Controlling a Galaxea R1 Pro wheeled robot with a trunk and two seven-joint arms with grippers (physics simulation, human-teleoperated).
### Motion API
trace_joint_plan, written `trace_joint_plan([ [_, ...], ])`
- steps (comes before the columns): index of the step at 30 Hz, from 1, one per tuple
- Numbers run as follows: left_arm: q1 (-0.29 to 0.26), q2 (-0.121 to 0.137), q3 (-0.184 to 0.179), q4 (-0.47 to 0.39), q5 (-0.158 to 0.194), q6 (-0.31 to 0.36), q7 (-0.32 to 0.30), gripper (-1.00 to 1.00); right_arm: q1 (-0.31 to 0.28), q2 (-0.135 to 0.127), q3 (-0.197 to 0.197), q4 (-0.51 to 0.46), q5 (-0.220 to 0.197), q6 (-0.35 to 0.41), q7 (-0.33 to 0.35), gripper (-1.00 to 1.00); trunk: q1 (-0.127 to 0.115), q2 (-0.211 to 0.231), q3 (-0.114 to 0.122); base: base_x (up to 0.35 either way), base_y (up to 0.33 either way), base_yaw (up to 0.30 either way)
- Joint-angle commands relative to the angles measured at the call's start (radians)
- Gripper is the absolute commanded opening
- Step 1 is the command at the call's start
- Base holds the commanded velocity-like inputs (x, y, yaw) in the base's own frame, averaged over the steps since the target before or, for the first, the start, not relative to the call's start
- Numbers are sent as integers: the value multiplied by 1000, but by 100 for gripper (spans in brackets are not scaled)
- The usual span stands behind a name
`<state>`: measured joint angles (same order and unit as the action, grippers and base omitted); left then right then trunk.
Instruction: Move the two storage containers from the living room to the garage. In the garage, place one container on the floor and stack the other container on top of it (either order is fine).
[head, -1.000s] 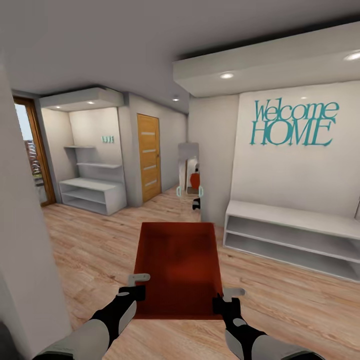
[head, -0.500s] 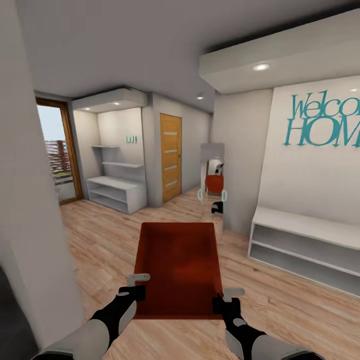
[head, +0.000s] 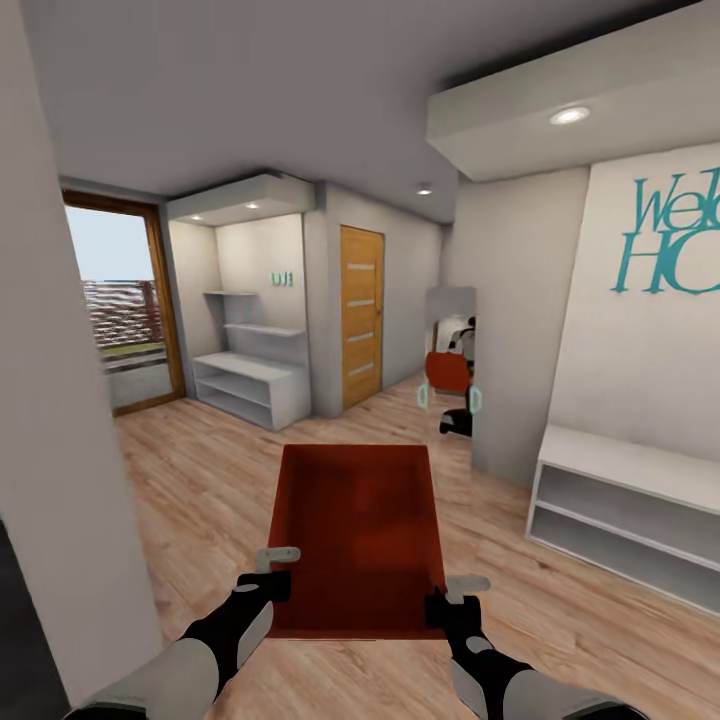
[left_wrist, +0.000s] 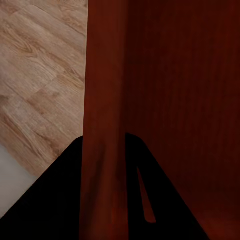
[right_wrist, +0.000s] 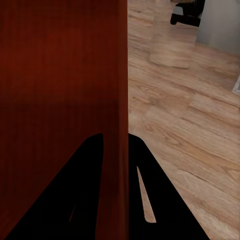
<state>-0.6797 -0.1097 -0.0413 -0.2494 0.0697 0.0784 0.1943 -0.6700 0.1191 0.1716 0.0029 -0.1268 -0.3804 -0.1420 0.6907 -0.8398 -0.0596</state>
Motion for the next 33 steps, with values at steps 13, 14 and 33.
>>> trace_joint_plan([
  [13,-1,1,73,-4,7,7,11,-100,0,-4,-34,0,-32,-6,-10,-100,1,-1,-2,322,0,0],
  [14,-1,1,73,-4,7,7,11,-100,0,-4,-34,0,-32,-7,-10,-100,1,-1,-2,322,0,0],
  [33,-1,1,73,-4,7,7,11,-100,0,-4,-34,0,-32,-7,-10,-100,1,-1,-2,322,0,0],
])
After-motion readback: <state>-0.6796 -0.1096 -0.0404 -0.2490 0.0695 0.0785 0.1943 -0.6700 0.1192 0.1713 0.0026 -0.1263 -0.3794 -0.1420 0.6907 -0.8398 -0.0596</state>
